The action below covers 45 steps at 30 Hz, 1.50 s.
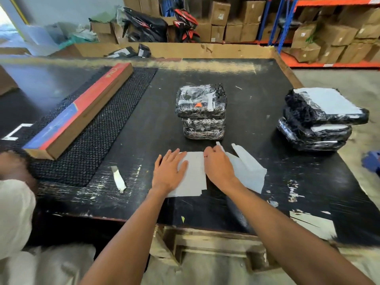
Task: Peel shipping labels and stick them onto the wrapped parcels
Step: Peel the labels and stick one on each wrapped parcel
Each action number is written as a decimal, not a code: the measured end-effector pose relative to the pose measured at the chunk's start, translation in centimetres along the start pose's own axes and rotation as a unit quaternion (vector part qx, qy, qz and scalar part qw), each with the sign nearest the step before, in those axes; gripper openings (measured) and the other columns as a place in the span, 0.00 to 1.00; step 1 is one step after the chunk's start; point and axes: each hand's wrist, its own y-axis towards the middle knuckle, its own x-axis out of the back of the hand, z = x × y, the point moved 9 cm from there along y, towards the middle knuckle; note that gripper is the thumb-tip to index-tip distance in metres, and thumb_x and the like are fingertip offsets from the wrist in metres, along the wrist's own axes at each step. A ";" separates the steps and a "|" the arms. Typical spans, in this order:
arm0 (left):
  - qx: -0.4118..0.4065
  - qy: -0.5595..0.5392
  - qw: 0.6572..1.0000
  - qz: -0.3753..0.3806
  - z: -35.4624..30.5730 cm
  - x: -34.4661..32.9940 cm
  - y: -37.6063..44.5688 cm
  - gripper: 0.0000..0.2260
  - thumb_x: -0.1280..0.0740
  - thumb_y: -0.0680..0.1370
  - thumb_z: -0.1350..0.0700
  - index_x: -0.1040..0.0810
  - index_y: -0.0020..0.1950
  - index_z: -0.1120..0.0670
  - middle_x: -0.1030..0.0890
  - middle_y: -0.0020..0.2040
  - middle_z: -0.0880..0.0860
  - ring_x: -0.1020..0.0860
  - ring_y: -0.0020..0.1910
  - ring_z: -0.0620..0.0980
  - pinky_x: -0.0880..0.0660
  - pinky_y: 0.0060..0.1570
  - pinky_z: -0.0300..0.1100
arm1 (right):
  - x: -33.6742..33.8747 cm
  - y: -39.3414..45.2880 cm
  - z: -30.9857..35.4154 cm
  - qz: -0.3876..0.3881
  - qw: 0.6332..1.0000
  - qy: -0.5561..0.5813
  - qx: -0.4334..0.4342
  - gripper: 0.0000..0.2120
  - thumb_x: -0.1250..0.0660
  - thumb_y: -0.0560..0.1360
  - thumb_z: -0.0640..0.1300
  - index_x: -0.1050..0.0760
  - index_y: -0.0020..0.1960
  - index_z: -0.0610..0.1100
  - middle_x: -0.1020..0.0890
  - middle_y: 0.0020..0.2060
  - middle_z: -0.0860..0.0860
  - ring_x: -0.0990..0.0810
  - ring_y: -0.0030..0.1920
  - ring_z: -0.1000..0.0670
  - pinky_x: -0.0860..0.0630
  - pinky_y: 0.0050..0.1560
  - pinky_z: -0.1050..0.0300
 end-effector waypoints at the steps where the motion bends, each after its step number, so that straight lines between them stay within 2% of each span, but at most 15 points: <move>1: 0.001 0.000 1.000 0.000 0.0 0.0 0.0 0.22 0.52 0.84 0.40 0.37 0.77 0.40 0.38 0.79 0.44 0.47 0.80 0.46 0.55 0.78 0.50 | -0.4 0.0 0.1 0.024 1.000 0.008 -0.006 0.10 0.42 0.83 0.40 0.26 0.60 0.39 0.23 0.61 0.40 0.22 0.60 0.39 0.25 0.49 0.50; 4: 0.006 -0.009 1.000 -0.002 -0.1 0.3 -0.2 0.23 0.52 0.84 0.40 0.37 0.78 0.43 0.38 0.79 0.43 0.47 0.80 0.45 0.55 0.78 0.50 | -1.9 -0.2 -0.7 0.077 0.993 0.072 -0.057 0.18 0.36 0.81 0.52 0.26 0.61 0.39 0.23 0.66 0.42 0.21 0.60 0.40 0.29 0.47 0.53; 6: 0.009 -0.011 1.000 -0.001 -0.1 0.3 -0.2 0.23 0.52 0.84 0.41 0.37 0.78 0.45 0.39 0.79 0.43 0.47 0.80 0.45 0.55 0.78 0.49 | -2.6 -0.1 -1.6 0.081 0.982 0.135 -0.105 0.20 0.30 0.76 0.56 0.23 0.57 0.41 0.19 0.57 0.45 0.19 0.58 0.42 0.27 0.48 0.53; 10: 0.016 -0.019 1.000 0.002 -0.1 0.3 -0.1 0.24 0.54 0.84 0.41 0.38 0.79 0.45 0.38 0.79 0.43 0.47 0.80 0.44 0.55 0.79 0.49 | -3.6 0.0 -3.1 0.080 0.937 0.285 -0.185 0.14 0.25 0.73 0.51 0.26 0.38 0.45 0.22 0.38 0.50 0.20 0.43 0.46 0.24 0.45 0.49; 14: 0.032 -0.068 0.997 0.004 0.1 0.5 -0.1 0.24 0.56 0.85 0.44 0.37 0.79 0.47 0.37 0.78 0.43 0.46 0.79 0.43 0.55 0.79 0.48 | -3.8 -0.2 -4.1 0.093 0.910 0.343 -0.214 0.20 0.25 0.74 0.48 0.32 0.30 0.46 0.22 0.44 0.51 0.22 0.45 0.47 0.27 0.45 0.52; 20: 0.034 -0.077 0.996 -0.006 0.3 0.5 -0.2 0.23 0.55 0.86 0.47 0.37 0.78 0.48 0.35 0.78 0.44 0.45 0.79 0.43 0.55 0.79 0.47 | -3.6 -0.1 -4.8 0.100 0.891 0.386 -0.217 0.23 0.28 0.76 0.47 0.36 0.30 0.43 0.26 0.34 0.47 0.27 0.37 0.46 0.31 0.40 0.54; 22: 0.022 -0.054 0.998 -0.011 0.3 0.6 -0.1 0.21 0.54 0.86 0.49 0.37 0.78 0.48 0.35 0.78 0.45 0.44 0.79 0.45 0.54 0.79 0.48 | -3.9 0.2 -5.2 0.096 0.870 0.427 -0.225 0.17 0.26 0.74 0.47 0.25 0.37 0.35 0.16 0.42 0.45 0.19 0.43 0.43 0.21 0.48 0.49; 24: 0.012 -0.037 0.999 -0.010 0.1 0.6 0.1 0.20 0.52 0.86 0.51 0.36 0.78 0.48 0.35 0.78 0.46 0.44 0.79 0.46 0.53 0.79 0.49 | -3.6 0.3 -5.5 0.090 0.859 0.451 -0.226 0.13 0.27 0.75 0.48 0.20 0.46 0.37 0.15 0.51 0.51 0.22 0.46 0.47 0.23 0.51 0.52; 28: 0.014 -0.011 1.000 0.007 0.3 0.4 0.5 0.19 0.49 0.85 0.54 0.34 0.77 0.48 0.37 0.79 0.47 0.46 0.80 0.47 0.59 0.78 0.52 | -0.1 0.7 -4.6 0.095 0.837 0.508 -0.180 0.08 0.35 0.82 0.45 0.22 0.47 0.42 0.18 0.42 0.50 0.22 0.41 0.49 0.28 0.40 0.60; 31: 0.009 0.014 0.996 -0.092 -1.5 3.7 1.0 0.18 0.45 0.84 0.57 0.28 0.73 0.52 0.31 0.75 0.50 0.38 0.78 0.51 0.58 0.77 0.52 | 2.2 1.4 -5.1 0.091 0.818 0.549 -0.148 0.09 0.37 0.83 0.43 0.21 0.59 0.43 0.15 0.55 0.43 0.16 0.52 0.44 0.20 0.55 0.49; 33: 0.006 -0.099 0.979 -0.178 -4.2 7.0 0.7 0.15 0.44 0.84 0.55 0.20 0.63 0.56 0.19 0.64 0.53 0.24 0.65 0.51 0.37 0.71 0.49 | 3.5 1.7 -5.8 0.090 0.805 0.572 -0.127 0.11 0.38 0.83 0.41 0.22 0.63 0.43 0.15 0.54 0.46 0.16 0.50 0.48 0.18 0.50 0.52; 35: 0.049 -0.352 0.929 -0.108 -6.7 7.1 1.3 0.19 0.44 0.85 0.49 0.17 0.56 0.58 0.14 0.52 0.52 0.18 0.51 0.47 0.25 0.56 0.41 | 4.6 1.7 -6.7 0.091 0.806 0.574 -0.110 0.12 0.37 0.83 0.41 0.23 0.65 0.42 0.15 0.52 0.49 0.16 0.49 0.52 0.19 0.45 0.59; 37: 0.094 -0.519 0.850 -0.008 -9.5 5.5 1.9 0.19 0.39 0.83 0.46 0.16 0.53 0.59 0.13 0.49 0.53 0.15 0.49 0.51 0.19 0.50 0.43 | 5.4 1.6 -7.7 0.091 0.812 0.567 -0.102 0.12 0.35 0.82 0.41 0.22 0.64 0.40 0.14 0.52 0.47 0.15 0.49 0.51 0.19 0.48 0.57; 40: 0.085 -0.579 0.811 0.015 -12.5 4.7 2.2 0.06 0.29 0.78 0.56 0.16 0.52 0.58 0.13 0.47 0.53 0.15 0.47 0.54 0.18 0.42 0.43 | 7.1 1.5 -9.0 0.065 0.819 0.563 -0.086 0.07 0.31 0.80 0.42 0.20 0.57 0.42 0.14 0.51 0.45 0.14 0.49 0.47 0.18 0.51 0.51; 45: 0.070 -0.572 0.815 0.057 -15.1 3.0 2.6 0.06 0.28 0.77 0.60 0.17 0.54 0.57 0.13 0.51 0.55 0.15 0.47 0.52 0.19 0.45 0.44 | 10.8 1.7 -12.4 -0.035 0.832 0.549 -0.066 0.04 0.30 0.78 0.37 0.21 0.50 0.45 0.15 0.46 0.45 0.17 0.42 0.51 0.23 0.38 0.63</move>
